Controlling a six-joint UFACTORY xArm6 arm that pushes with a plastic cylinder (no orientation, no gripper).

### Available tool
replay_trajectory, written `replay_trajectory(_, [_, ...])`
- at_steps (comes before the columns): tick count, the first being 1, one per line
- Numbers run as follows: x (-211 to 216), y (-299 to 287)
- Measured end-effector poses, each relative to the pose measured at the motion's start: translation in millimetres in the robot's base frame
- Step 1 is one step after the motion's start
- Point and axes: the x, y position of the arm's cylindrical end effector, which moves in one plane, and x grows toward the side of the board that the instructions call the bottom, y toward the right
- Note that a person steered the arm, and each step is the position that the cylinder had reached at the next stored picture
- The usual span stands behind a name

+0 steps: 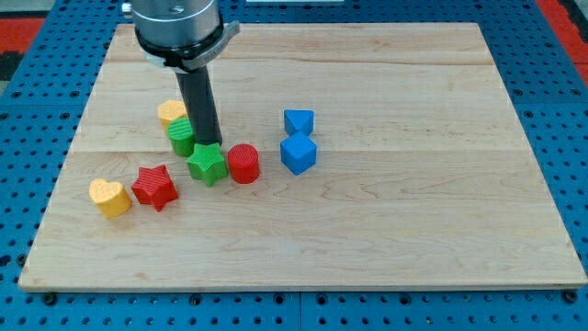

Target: Move the yellow hexagon and green circle to the left side of the green star

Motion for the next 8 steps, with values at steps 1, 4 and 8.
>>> replay_trajectory(1, [-6, 14])
replay_trajectory(4, [-31, -82])
replay_trajectory(8, [-54, -144])
